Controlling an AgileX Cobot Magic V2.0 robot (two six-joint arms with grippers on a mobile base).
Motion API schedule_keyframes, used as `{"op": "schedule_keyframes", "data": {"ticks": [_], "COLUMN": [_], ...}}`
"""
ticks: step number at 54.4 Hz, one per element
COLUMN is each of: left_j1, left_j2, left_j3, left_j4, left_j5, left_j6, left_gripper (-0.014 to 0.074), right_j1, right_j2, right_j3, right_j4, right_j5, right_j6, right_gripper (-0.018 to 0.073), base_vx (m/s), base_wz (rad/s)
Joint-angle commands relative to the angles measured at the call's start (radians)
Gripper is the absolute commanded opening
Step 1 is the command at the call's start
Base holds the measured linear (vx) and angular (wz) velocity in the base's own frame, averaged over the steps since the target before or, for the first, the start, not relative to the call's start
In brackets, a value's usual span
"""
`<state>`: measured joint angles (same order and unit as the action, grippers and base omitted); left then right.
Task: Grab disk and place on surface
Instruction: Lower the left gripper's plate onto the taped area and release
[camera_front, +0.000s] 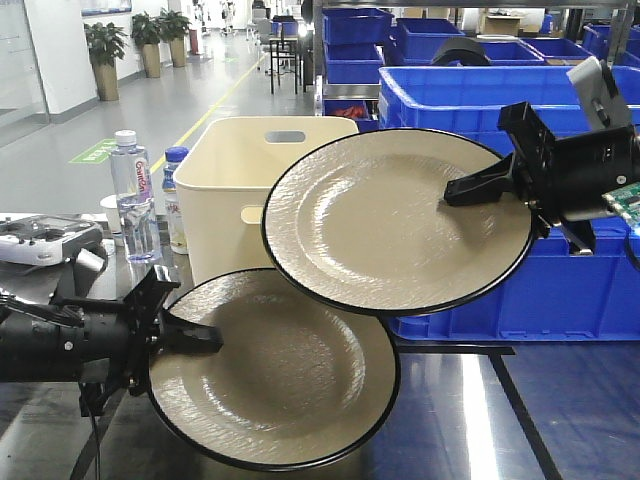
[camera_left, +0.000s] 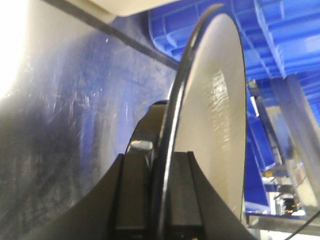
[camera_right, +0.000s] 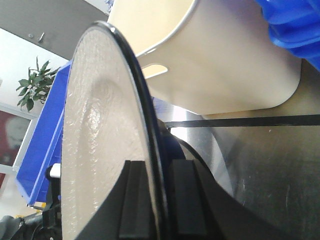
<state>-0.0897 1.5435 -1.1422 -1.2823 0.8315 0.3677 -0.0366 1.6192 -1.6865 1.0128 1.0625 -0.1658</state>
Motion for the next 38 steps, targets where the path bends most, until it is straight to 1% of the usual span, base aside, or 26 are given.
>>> {"op": "schedule_keyframes", "data": {"ticks": [1, 5, 11, 23, 27, 32, 38], "left_j1": [-0.003, -0.003, -0.019, -0.113, -0.136, -0.147, -0.151], "left_j2": [-0.045, -0.043, -0.024, 0.046, 0.074, 0.107, 0.141], "left_j3": [-0.032, -0.032, -0.032, -0.032, -0.032, -0.032, -0.032], "left_j4": [-0.120, -0.108, -0.108, -0.108, -0.107, -0.092, -0.055], "left_j5": [-0.035, -0.069, -0.064, -0.061, -0.061, -0.062, -0.053], "left_j6": [-0.014, -0.014, -0.014, -0.014, -0.014, -0.014, -0.018], "left_gripper": [0.0000, 0.0001, 0.0001, 0.0002, 0.0003, 0.0008, 0.0031], "right_j1": [-0.004, -0.004, -0.004, -0.004, -0.004, -0.004, -0.004], "right_j2": [-0.051, -0.051, -0.051, -0.051, -0.051, -0.051, -0.051], "right_j3": [-0.040, -0.040, -0.040, -0.040, -0.040, -0.040, -0.040], "right_j4": [0.122, 0.122, 0.122, 0.120, 0.120, 0.120, 0.118], "right_j5": [-0.083, -0.083, -0.084, -0.085, -0.082, -0.082, -0.078], "right_j6": [0.004, 0.004, 0.004, 0.004, 0.004, 0.004, 0.004], "right_gripper": [-0.0008, -0.0008, -0.0008, -0.0008, -0.0008, -0.0008, -0.0008], "base_vx": [0.00, 0.00, 0.00, 0.00, 0.00, 0.00, 0.00], "base_wz": [0.00, 0.00, 0.00, 0.00, 0.00, 0.00, 0.00]}}
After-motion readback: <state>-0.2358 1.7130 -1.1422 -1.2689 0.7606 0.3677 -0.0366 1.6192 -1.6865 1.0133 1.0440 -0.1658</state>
